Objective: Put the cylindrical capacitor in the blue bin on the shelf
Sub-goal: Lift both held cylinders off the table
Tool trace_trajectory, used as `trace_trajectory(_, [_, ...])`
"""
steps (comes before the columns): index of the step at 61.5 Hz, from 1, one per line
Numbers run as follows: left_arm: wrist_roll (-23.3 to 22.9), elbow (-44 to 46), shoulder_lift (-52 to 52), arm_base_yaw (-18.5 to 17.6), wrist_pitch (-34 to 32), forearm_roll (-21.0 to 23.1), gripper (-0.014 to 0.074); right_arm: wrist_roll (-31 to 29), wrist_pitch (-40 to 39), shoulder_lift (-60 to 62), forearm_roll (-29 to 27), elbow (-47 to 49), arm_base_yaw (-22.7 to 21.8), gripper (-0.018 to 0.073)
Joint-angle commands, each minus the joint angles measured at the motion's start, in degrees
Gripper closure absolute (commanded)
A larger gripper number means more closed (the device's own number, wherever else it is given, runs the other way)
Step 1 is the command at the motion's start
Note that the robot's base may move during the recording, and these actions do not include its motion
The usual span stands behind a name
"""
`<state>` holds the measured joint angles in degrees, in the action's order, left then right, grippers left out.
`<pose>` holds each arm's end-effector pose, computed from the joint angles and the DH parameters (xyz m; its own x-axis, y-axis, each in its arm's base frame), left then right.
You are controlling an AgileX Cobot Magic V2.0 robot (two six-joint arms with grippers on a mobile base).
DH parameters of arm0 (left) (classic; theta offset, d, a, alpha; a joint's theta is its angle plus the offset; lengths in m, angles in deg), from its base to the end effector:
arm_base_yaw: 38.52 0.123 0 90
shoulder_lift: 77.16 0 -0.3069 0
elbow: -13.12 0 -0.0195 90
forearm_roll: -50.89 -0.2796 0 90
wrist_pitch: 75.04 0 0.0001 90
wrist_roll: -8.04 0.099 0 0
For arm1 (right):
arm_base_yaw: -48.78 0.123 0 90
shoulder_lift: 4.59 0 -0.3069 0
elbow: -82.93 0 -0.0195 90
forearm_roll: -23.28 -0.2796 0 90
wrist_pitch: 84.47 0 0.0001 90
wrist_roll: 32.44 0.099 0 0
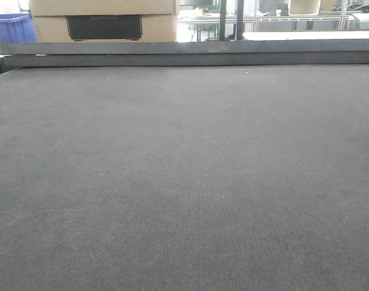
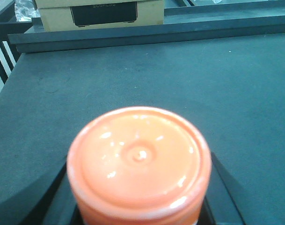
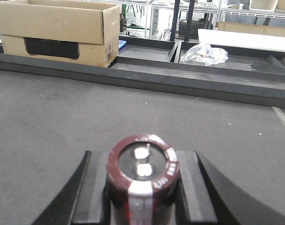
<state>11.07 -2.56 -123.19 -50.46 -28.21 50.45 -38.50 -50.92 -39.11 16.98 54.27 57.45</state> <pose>0.1153 -0.0238 0.4620 -0.2988 0.1226 -0.9464 0.2194 0.9740 0.0569 0.0841 0.0189 0.4291 -0.1102 -0.0309 -0.9934 -0.2116 0.9773 -0.0070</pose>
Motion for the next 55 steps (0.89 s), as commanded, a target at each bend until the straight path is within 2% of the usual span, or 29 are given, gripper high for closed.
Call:
trace_trajectory(1, [-0.1,-0.1,0.2,-0.4,-1.3,0.0,0.0707,-0.2,-2.1,0.3,0.0,0.1,0.0,0.0721])
trace_trajectory(55, [-0.1,-0.1,0.2,-0.4,-1.3,0.0,0.0707,-0.2,-2.2,0.3,0.0,0.1,0.0,0.0721])
